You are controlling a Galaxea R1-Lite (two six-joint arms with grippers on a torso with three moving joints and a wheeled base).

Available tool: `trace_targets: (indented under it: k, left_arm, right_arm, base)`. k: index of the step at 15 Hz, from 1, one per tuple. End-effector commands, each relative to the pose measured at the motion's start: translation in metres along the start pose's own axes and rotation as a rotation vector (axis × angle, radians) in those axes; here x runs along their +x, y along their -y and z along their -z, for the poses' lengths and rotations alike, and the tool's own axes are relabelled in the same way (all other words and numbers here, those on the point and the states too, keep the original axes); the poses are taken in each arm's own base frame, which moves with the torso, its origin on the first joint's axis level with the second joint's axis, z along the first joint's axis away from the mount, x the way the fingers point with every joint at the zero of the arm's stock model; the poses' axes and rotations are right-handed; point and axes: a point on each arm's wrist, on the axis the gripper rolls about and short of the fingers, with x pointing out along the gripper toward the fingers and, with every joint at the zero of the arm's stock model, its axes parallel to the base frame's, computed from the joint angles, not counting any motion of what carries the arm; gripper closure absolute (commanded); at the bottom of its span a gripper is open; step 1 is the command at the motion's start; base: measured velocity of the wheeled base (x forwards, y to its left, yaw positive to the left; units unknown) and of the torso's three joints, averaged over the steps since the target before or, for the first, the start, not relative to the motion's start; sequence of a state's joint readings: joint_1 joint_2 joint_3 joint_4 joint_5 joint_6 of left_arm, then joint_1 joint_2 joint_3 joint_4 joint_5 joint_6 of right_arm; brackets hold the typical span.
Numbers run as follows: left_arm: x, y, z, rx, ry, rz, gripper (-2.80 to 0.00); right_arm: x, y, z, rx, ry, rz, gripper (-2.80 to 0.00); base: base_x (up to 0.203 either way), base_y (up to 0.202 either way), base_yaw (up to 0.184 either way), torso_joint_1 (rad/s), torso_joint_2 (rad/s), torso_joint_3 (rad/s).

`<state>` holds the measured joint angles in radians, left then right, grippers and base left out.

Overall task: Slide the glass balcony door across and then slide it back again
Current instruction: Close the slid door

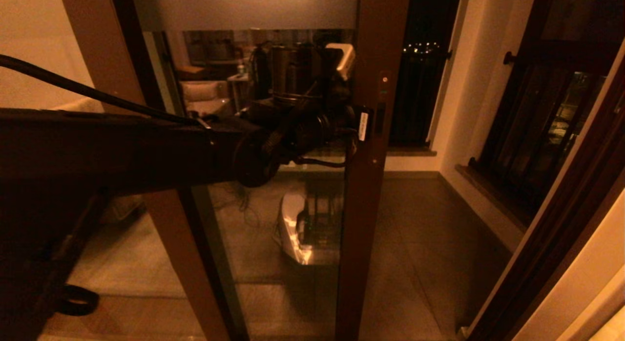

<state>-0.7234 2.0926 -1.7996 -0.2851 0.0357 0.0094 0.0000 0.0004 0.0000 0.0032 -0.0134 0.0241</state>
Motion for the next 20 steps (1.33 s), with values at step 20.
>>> trace_targets:
  k: [20]
  left_arm:
    - [-0.469,0.026,0.016,0.149,0.162,-0.565,0.00]
  right_arm:
    - [0.000,0.000,0.000,0.000,-0.001,0.000,0.00]
  base:
    - [0.000,0.000,0.000,0.000,0.00,0.000]
